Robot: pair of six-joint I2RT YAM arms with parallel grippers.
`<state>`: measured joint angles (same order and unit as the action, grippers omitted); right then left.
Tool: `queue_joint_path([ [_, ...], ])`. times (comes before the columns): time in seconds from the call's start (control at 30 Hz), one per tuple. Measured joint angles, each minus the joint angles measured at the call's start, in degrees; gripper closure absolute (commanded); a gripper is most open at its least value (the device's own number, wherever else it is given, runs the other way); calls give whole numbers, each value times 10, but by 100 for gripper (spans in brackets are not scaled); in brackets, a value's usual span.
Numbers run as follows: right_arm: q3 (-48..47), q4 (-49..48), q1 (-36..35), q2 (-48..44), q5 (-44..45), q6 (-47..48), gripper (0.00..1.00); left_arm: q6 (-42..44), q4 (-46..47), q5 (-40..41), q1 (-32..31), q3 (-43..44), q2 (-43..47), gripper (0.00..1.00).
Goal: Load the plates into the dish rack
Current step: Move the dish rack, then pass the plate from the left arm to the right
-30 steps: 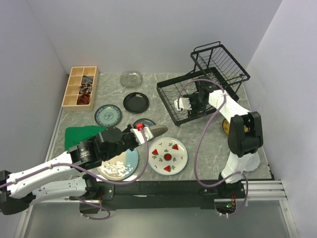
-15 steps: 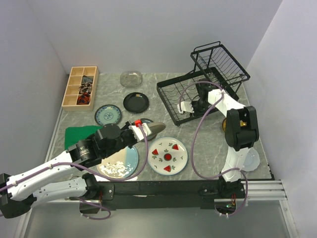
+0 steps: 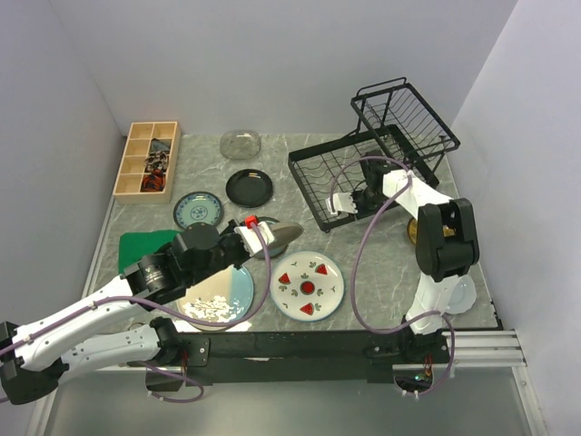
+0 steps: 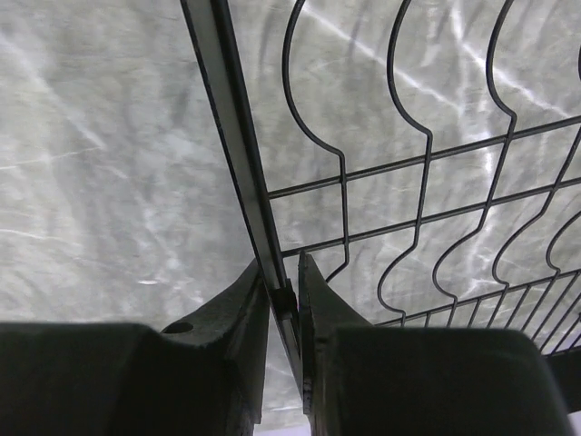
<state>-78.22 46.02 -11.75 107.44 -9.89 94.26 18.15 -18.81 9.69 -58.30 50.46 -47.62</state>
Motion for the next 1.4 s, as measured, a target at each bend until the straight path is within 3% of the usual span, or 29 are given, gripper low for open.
queue_joint_path([
  [0.63,205,-39,-15,-172,-3,-70,100,-9,3,-43,36,0,0,99],
  [0.7,214,-39,-15,-180,-4,-73,70,-12,7,-54,42,0,0,99],
  [0.77,215,-39,-16,-183,-4,-86,33,-15,10,-64,50,0,0,99],
  [0.97,196,-54,-16,-215,-31,-151,25,-24,37,-96,77,-2,-4,99],
  [1.13,145,-28,-16,-298,-92,-183,16,-29,47,-125,101,22,-41,99],
  [1.4,163,108,-16,-474,-208,-179,16,-10,52,-171,135,181,-164,99],
])
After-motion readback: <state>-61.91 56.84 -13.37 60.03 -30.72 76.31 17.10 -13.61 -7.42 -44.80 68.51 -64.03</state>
